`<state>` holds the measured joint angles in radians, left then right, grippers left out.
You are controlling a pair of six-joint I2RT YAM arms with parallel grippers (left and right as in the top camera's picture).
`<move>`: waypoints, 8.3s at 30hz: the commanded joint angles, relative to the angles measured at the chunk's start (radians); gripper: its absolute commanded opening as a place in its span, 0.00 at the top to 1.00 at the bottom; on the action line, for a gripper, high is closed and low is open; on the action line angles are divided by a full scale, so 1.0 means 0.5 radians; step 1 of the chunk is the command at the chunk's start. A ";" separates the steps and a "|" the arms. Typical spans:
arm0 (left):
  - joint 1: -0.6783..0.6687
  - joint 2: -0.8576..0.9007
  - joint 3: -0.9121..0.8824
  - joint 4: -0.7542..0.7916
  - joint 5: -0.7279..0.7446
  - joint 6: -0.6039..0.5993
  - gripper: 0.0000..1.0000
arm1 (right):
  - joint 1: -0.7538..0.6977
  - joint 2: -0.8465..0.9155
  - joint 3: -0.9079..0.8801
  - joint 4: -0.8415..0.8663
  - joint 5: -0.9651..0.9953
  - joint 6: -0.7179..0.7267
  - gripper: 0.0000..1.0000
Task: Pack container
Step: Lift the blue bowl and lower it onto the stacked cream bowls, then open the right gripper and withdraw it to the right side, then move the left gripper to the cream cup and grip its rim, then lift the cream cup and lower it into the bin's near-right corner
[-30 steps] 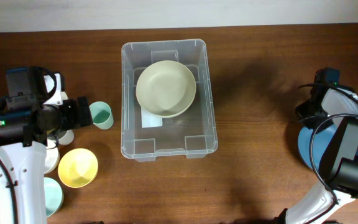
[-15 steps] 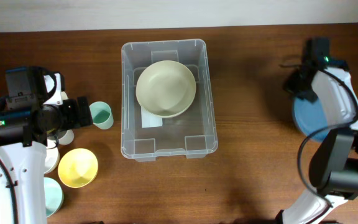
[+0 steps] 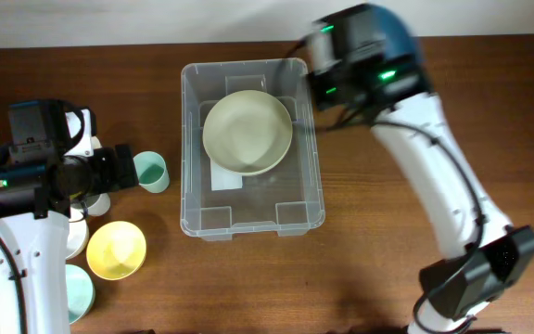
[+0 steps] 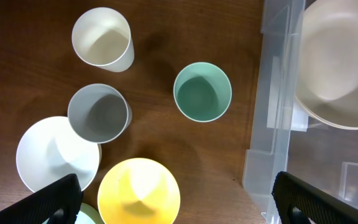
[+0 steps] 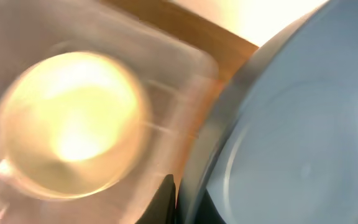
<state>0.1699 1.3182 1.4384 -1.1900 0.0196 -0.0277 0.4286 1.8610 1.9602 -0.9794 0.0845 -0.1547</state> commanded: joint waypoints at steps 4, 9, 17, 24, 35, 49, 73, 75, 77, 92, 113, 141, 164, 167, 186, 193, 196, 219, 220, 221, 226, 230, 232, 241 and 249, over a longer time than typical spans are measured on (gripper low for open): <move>0.010 -0.036 0.040 0.000 0.022 -0.027 0.00 | 0.388 0.032 0.031 0.121 -0.028 -0.580 0.96; 0.010 -0.036 0.040 0.001 0.022 -0.027 0.00 | 0.496 0.163 0.026 0.140 -0.080 -0.633 0.96; 0.010 -0.036 0.040 0.001 0.022 -0.027 0.00 | 0.506 0.369 0.026 0.106 -0.313 -0.742 0.96; 0.010 -0.036 0.040 0.000 0.022 -0.027 0.00 | 0.506 0.446 0.026 0.104 -0.313 -0.747 0.96; 0.010 -0.036 0.040 0.000 0.022 -0.027 0.00 | 0.504 0.447 0.026 0.102 -0.311 -0.738 0.70; 0.010 -0.036 0.039 0.000 0.022 -0.027 0.00 | 0.269 0.064 0.035 0.208 0.192 0.352 0.86; 0.010 -0.036 0.039 -0.018 0.023 -0.028 0.00 | -0.510 -0.062 0.035 -0.263 -0.393 1.129 0.96; 0.010 -0.036 0.039 -0.020 0.023 -0.027 0.00 | -0.536 -0.062 0.035 -0.268 -0.429 1.128 0.96; 0.010 -0.036 0.039 -0.019 0.022 -0.027 0.00 | -0.550 -0.062 0.035 -0.277 -0.432 1.128 0.96; 0.010 -0.036 0.039 -0.011 0.021 -0.027 0.00 | -0.561 -0.100 0.042 -0.253 0.775 0.845 0.01; 0.010 -0.036 0.039 0.020 0.021 -0.028 0.00 | -0.651 -0.882 -0.009 -1.176 0.143 0.850 0.01; 0.405 0.922 0.941 -0.162 -0.041 -0.114 0.00 | -0.652 -1.432 -1.348 -0.800 0.011 0.713 0.01; 0.426 1.465 1.003 0.016 -0.298 0.280 0.01 | -1.656 -1.099 -1.348 -0.712 -0.448 0.782 0.01; 0.426 1.489 0.998 0.023 -0.297 0.301 0.01 | -1.656 -1.053 -1.347 -0.711 -0.447 0.781 0.01; 0.506 1.938 0.961 0.139 -0.156 0.306 0.30 | -1.656 -1.042 -1.348 -0.718 -0.438 0.742 0.01; 0.504 1.937 0.963 0.191 -0.112 0.306 0.68 | -1.656 -1.042 -1.348 -0.719 -0.416 0.742 0.01; 0.501 1.937 0.963 0.197 -0.111 0.305 0.78 | -1.656 -1.041 -1.348 -0.719 -0.416 0.742 0.01; 0.283 1.175 1.415 -0.237 0.359 0.261 1.00 | -1.656 -1.042 -1.348 -0.732 -0.407 0.736 0.01; 0.217 1.121 1.415 -0.249 0.359 0.260 0.99 | -1.656 -1.042 -1.347 -0.732 -0.407 0.736 0.01; 0.150 1.078 1.415 -0.259 0.359 0.260 1.00 | -1.656 -1.042 -1.347 -0.732 -0.407 0.736 0.01; -0.264 0.956 1.415 -0.336 0.358 0.133 0.99 | -1.656 -1.042 -1.348 -0.734 -0.408 0.736 0.01; -0.612 0.977 1.415 -0.462 0.332 0.085 0.99 | -1.656 -1.042 -1.348 -0.735 -0.409 0.737 0.01; -0.771 0.997 1.415 -0.514 0.290 0.070 0.99 | -1.656 -1.042 -1.348 -0.736 -0.409 0.737 0.01; -1.311 1.122 1.375 -0.554 -0.017 -0.289 0.99 | -1.656 -1.042 -1.348 -0.752 -0.410 0.737 0.00; -1.421 1.349 1.226 -0.493 -0.051 -0.553 0.99 | -1.656 -1.042 -1.347 -0.768 -0.409 0.737 0.00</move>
<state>-0.5407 1.9442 2.0926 -1.4544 0.0223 -0.2089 -0.3943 1.3411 1.2881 -1.3605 -0.1253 0.2245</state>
